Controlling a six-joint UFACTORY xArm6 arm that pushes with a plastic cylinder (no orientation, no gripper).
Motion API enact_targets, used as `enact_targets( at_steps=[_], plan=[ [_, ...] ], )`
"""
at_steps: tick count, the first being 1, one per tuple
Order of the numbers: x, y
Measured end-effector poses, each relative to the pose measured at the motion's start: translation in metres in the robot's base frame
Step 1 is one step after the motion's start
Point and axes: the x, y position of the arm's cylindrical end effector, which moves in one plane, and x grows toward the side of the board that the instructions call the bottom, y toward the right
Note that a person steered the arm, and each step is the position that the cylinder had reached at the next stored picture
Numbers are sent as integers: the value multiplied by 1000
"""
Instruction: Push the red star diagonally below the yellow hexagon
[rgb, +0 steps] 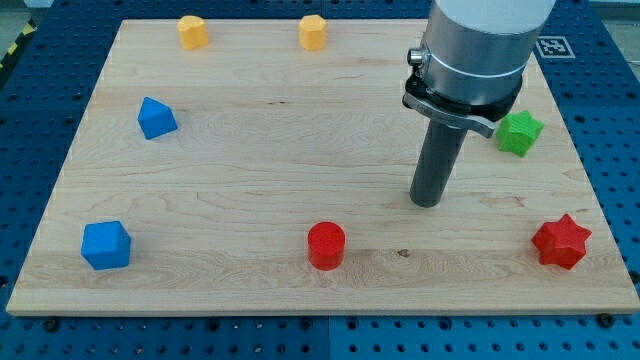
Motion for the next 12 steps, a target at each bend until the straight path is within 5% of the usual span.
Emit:
enact_targets(
  at_steps=[2,6,7,9,12],
  plan=[
    [-17,4],
    [-139,4],
    [-139,4],
    [-48,12],
    [23,167]
  ],
)
